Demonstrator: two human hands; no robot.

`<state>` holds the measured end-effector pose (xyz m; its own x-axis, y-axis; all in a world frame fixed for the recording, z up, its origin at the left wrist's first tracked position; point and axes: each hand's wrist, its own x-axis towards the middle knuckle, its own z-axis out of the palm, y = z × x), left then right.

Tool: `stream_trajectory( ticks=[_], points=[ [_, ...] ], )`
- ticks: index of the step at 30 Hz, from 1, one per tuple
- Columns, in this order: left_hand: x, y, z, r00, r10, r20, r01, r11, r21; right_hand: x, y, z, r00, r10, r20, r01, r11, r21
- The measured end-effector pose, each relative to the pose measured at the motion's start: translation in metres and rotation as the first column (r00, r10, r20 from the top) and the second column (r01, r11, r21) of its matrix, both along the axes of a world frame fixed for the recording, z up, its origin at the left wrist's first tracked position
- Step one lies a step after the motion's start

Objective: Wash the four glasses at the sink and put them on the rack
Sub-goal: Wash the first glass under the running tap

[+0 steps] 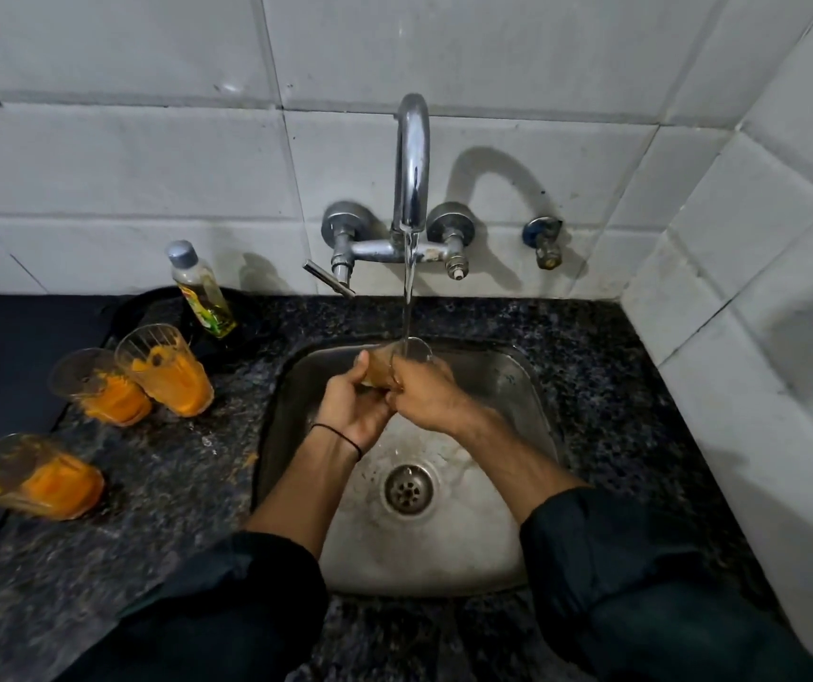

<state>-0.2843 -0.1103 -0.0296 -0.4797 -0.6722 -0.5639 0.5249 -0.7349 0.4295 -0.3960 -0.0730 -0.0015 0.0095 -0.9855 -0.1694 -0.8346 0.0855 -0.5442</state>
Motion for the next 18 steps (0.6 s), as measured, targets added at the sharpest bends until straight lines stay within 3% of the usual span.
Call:
stream_trajectory(
  ticks=[2,5,7,8,10,12,13,16,18],
  points=[
    [-0.001,-0.002,0.001,0.999,-0.05,0.01,0.05,0.999,-0.016,0.001,-0.002,0.0,0.995,-0.037,0.093,0.034,0.999,0.03],
    [0.002,-0.009,0.004,0.988,-0.143,0.055,0.14,0.989,0.055,-0.01,0.002,0.005,0.966,0.151,-0.21,-0.174,0.98,-0.097],
    [0.001,-0.009,0.005,0.991,-0.129,0.024,0.129,0.991,0.036,-0.014,0.002,0.009,0.934,0.198,-0.298,-0.241,0.964,-0.115],
    [0.0,-0.007,0.003,0.995,-0.102,-0.001,0.102,0.995,0.002,-0.01,0.001,0.01,0.947,0.173,-0.269,-0.212,0.97,-0.12],
    [-0.004,-0.001,-0.001,0.998,-0.033,-0.049,0.03,0.997,-0.066,-0.002,-0.003,0.009,0.999,0.033,0.038,-0.031,0.998,-0.053],
    [-0.003,-0.001,0.003,0.998,-0.058,0.018,0.059,0.994,-0.092,0.003,-0.006,0.004,0.959,-0.085,0.272,0.084,0.996,0.014],
    [-0.002,-0.003,0.005,0.99,-0.116,0.084,0.122,0.99,-0.071,0.001,-0.005,0.003,0.972,-0.078,0.221,0.078,0.997,0.009],
    [0.005,-0.012,0.007,0.953,-0.256,0.16,0.259,0.966,0.0,-0.007,0.003,-0.002,0.981,0.047,-0.187,-0.065,0.994,-0.091],
    [0.005,-0.012,0.006,0.973,-0.198,0.122,0.202,0.979,-0.028,-0.004,0.004,-0.001,0.97,0.057,-0.236,-0.092,0.986,-0.14]
  ],
)
